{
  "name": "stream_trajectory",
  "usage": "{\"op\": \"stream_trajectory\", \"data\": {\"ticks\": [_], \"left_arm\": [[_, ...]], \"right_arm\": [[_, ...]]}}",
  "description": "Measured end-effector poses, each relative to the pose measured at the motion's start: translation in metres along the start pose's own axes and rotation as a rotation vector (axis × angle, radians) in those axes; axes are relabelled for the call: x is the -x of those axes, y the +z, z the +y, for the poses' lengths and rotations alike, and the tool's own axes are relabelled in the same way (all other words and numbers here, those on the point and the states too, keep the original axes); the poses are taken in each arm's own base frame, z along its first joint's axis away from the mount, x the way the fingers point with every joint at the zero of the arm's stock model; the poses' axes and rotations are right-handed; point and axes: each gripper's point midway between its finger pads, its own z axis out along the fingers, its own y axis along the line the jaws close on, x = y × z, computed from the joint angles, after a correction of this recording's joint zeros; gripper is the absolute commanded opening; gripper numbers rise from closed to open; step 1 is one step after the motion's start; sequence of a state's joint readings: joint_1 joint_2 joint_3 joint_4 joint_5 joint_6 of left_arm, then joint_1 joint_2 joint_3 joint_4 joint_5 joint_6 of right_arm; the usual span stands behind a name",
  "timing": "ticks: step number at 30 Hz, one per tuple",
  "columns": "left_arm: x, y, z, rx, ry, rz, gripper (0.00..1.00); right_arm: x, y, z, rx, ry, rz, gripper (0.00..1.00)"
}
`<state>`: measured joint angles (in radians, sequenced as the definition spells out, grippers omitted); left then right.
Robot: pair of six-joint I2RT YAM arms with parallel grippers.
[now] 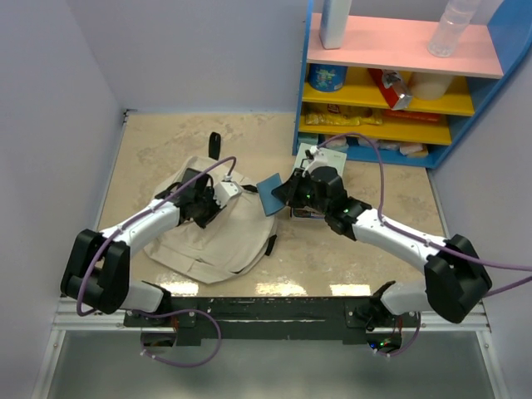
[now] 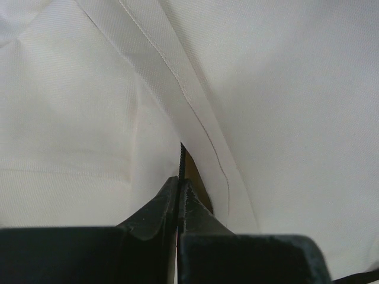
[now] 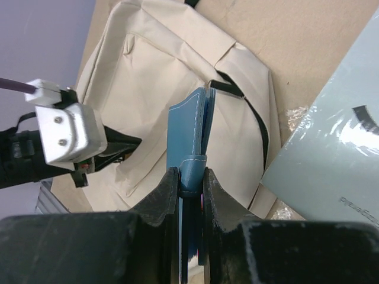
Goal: Pack the student bag
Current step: Place the personal item in the student bag.
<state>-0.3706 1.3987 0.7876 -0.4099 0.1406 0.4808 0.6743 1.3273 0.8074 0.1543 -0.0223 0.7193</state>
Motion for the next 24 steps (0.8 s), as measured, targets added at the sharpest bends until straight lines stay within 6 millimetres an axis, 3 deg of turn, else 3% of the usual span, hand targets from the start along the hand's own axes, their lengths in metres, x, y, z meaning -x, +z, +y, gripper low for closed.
{"op": "stream_trajectory", "data": {"ticks": [4,11,20,24], "left_arm": [[0.006,-0.007,0.002,0.011,-0.004,-0.020,0.00],[0.027,-0.029,0.011,0.058,-0.009,-0.090,0.00],[0.038,-0.049,0.020,0.126,-0.022,-0.144,0.00],[0.039,-0.053,0.022,0.139,-0.028,-0.152,0.00]], "right_arm": [[-0.019,0.018,0.003,0.002,-0.004,0.055,0.00],[-0.048,0.052,0.031,0.061,-0.009,0.140,0.00],[-0.058,0.074,0.077,0.158,-0.014,0.167,0.00],[-0.069,0.078,0.082,0.172,0.003,0.190,0.00]]}}
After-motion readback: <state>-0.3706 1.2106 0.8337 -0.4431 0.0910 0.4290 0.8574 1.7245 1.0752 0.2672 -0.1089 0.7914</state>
